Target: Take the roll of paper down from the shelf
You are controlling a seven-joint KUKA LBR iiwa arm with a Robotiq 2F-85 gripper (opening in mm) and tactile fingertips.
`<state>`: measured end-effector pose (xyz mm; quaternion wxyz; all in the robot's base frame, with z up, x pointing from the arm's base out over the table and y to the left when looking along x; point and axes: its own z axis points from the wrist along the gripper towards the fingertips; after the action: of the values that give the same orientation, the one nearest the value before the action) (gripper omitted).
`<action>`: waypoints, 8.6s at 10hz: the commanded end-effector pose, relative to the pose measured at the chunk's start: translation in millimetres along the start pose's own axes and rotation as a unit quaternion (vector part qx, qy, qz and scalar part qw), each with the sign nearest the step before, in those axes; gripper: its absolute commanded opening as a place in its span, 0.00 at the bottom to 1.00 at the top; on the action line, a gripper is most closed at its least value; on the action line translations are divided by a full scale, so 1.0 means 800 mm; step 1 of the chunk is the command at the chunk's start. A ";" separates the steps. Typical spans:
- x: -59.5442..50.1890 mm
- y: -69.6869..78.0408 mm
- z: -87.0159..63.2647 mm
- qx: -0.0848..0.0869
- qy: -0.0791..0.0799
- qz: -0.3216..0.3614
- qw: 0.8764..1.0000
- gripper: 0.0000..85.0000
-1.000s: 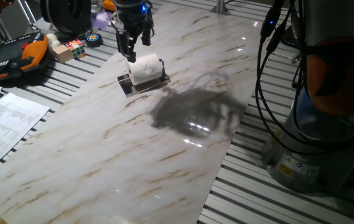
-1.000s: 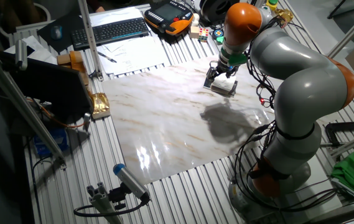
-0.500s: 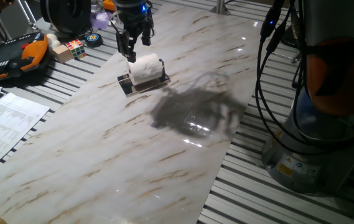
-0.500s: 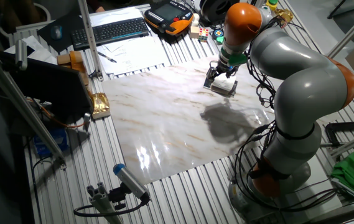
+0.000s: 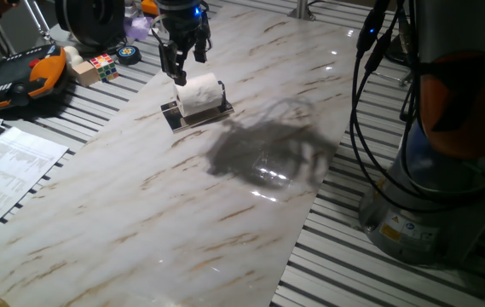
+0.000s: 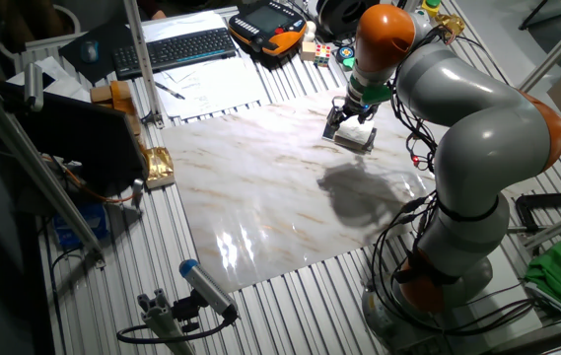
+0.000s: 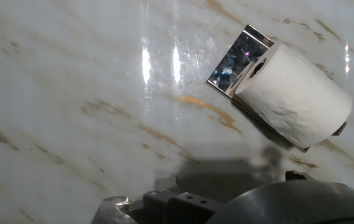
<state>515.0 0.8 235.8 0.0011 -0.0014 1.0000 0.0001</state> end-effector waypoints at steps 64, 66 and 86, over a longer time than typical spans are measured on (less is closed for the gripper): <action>-0.021 -0.063 0.069 0.008 -0.011 0.692 0.722 0.01; -0.022 -0.064 0.070 0.009 -0.006 0.712 0.702 0.01; -0.031 -0.081 0.079 -0.021 -0.004 0.819 0.573 0.01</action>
<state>540.3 -64.3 172.6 0.0034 0.8187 0.5738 0.0209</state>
